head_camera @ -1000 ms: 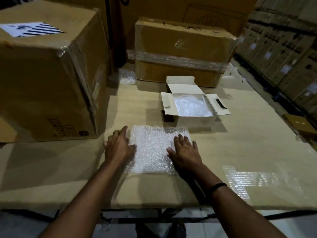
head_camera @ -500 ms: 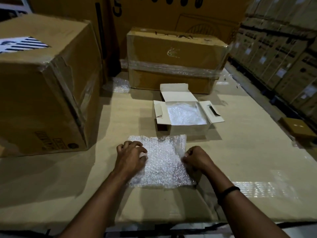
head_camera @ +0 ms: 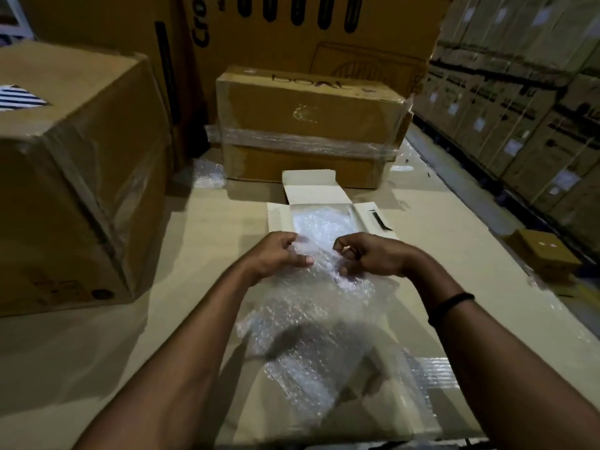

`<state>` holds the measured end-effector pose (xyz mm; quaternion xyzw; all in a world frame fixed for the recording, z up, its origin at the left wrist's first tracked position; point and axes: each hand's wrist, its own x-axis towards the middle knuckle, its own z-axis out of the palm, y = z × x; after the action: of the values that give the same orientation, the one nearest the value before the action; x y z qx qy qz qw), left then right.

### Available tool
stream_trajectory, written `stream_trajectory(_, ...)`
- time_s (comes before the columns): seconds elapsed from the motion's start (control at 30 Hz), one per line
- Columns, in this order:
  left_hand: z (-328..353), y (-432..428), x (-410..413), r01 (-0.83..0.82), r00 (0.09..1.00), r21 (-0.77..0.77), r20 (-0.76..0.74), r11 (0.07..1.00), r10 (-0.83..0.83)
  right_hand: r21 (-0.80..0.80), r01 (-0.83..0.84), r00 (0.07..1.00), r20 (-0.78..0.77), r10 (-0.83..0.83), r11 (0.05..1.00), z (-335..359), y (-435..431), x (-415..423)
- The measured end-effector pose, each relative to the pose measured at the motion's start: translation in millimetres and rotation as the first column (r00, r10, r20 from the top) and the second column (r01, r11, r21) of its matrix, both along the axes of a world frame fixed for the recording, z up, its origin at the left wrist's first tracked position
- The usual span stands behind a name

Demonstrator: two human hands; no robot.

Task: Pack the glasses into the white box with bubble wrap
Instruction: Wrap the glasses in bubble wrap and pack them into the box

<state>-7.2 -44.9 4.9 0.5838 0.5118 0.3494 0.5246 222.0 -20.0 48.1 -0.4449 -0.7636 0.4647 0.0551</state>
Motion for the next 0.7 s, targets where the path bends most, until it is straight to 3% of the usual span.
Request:
stream_trajectory(0.17, -6.4, 6.2, 16.0, -0.274, 0.955, 0.052, 0.134, 0.96, 0.265, 0.059, 0.348, 0.93, -0.151, -0.336, 0.936, -13.8, 30.9, 28.5)
stream_trajectory(0.27, -15.4, 14.5, 20.3, -0.413, 0.887, 0.029, 0.237, 0.91, 0.395, -0.071, 0.491, 0.824, -0.286, -0.489, 0.868, -36.3, 31.8, 40.3)
stream_trajectory(0.4, -16.1, 28.2, 32.6, -0.497, 0.851, 0.064, 0.231, 0.865, 0.471, -0.225, 0.548, 0.674, -0.451, -0.585, 0.806, -64.8, 36.6, 38.1)
stream_trajectory(0.57, -12.6, 52.7, 37.2, -0.574, 0.815, 0.26, 0.085, 0.777, 0.574, -0.132, 0.616, 0.622, -0.523, -0.582, 0.777, -54.5, 61.5, 38.4)
stream_trajectory(0.7, -14.1, 79.0, 34.4, -0.533, 0.726, 0.462, -0.181, 0.709, 0.663, 0.127, 0.614, 0.745, -0.42, -0.518, 0.779, -45.7, 94.9, 44.7)
